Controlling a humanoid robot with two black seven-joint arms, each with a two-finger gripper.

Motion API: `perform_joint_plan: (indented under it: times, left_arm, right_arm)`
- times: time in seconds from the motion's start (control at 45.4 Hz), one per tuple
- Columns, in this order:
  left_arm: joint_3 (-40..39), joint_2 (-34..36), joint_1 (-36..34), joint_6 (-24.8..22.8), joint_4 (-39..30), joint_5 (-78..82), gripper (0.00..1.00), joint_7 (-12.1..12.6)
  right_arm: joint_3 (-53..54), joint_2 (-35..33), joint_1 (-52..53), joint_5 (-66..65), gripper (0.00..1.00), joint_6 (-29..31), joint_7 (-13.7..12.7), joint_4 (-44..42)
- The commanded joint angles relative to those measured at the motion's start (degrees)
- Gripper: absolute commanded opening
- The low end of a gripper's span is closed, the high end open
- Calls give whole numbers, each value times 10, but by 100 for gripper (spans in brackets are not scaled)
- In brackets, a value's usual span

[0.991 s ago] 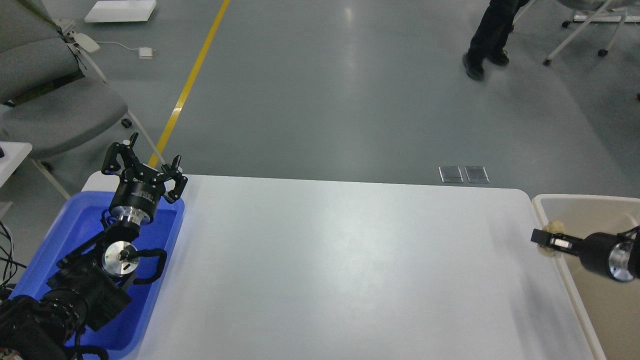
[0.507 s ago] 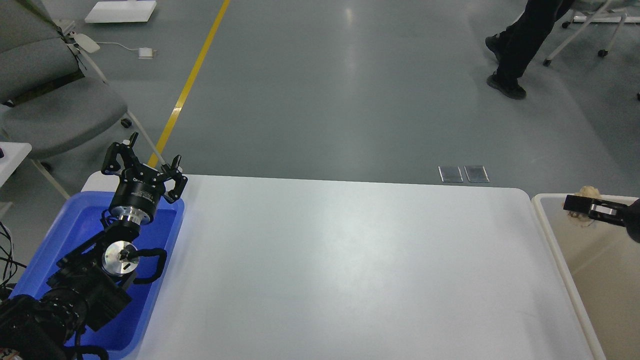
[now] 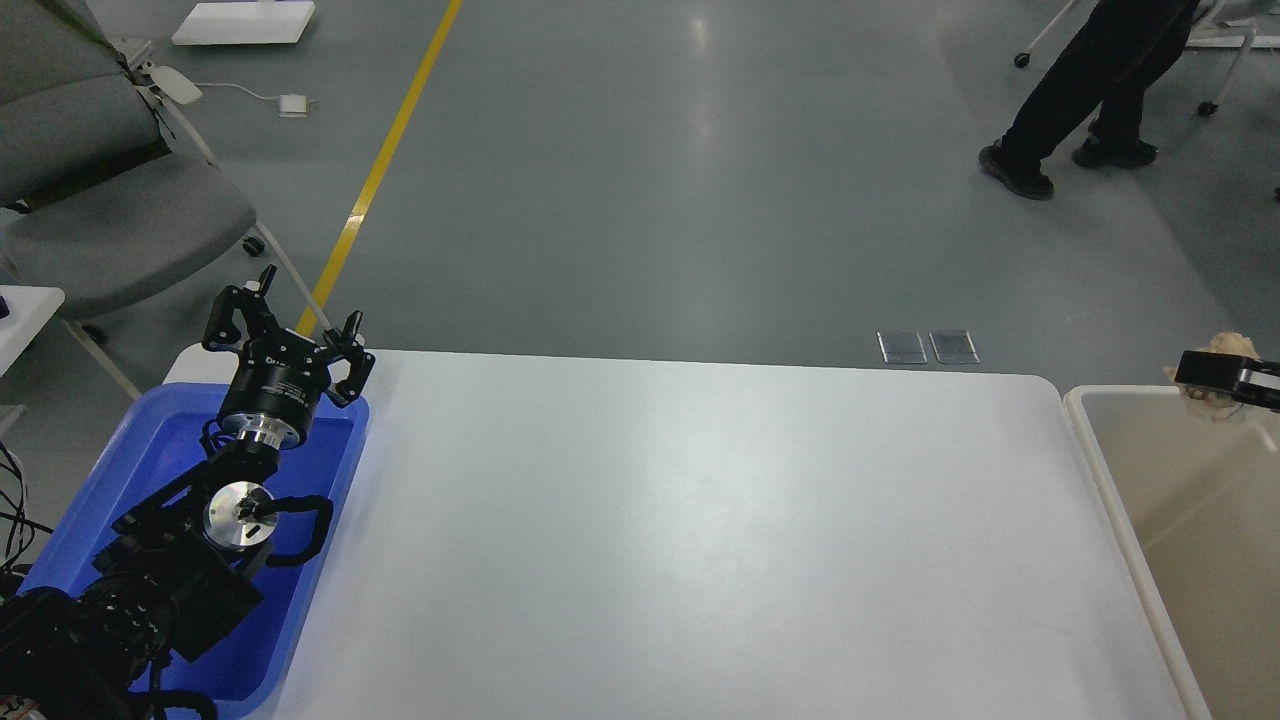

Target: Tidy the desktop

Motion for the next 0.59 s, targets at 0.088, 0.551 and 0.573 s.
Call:
perform_joint_plan:
  times: [0.088, 0.551, 0.573]
  left_arm:
    - [0, 0, 0, 0, 0, 0, 100, 0]
    - [0, 0, 0, 0, 0, 0, 100, 0]
    - [0, 0, 0, 0, 0, 0, 100, 0]
  right_arm:
    - [7, -11, -65, 103, 0, -61, 1, -48]
    - [11, 53, -213, 459, 0, -93, 1, -196]
    - [11, 60, -219, 473, 0, -93, 1, -204]
